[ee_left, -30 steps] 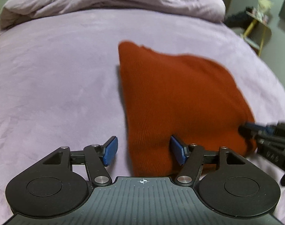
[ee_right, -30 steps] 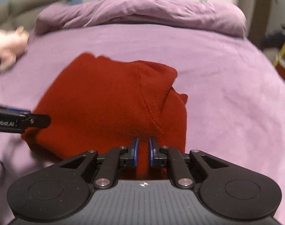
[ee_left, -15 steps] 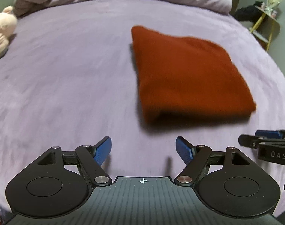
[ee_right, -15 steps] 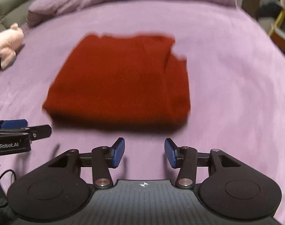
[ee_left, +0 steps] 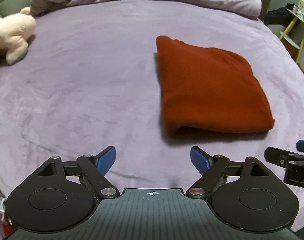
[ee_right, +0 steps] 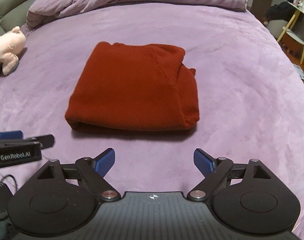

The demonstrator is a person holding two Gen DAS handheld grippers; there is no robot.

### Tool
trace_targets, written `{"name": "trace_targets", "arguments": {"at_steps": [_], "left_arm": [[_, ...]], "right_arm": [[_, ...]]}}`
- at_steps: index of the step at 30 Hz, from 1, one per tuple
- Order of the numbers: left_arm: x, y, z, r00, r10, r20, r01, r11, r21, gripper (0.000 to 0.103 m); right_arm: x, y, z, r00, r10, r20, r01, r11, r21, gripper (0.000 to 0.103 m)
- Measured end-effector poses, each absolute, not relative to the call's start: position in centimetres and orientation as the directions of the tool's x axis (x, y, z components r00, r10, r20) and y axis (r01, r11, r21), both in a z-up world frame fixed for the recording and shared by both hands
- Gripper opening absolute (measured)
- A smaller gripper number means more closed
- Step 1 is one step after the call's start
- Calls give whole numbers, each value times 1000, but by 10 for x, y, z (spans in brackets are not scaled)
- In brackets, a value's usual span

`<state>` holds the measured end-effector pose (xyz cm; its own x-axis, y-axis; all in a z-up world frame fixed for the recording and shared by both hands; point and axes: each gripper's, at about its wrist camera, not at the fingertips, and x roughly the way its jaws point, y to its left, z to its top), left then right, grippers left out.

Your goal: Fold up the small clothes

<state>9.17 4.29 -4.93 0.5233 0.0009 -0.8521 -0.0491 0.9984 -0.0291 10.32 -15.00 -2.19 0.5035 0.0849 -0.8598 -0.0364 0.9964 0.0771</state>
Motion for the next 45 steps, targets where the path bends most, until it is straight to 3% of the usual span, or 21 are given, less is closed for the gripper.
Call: {"name": "trace_targets", "arguments": {"at_steps": [6,45], "left_arm": [[98,33,-46,493,-12,-870,40,999,8,84],[99,25,-37,513,-3,-859,40,999,21,84]], "right_arm": [[107,-146,-19,488,66,-870,-17,998,66,86],[109,-145,-2,524,-32,-851,22,999,-24,86]]}}
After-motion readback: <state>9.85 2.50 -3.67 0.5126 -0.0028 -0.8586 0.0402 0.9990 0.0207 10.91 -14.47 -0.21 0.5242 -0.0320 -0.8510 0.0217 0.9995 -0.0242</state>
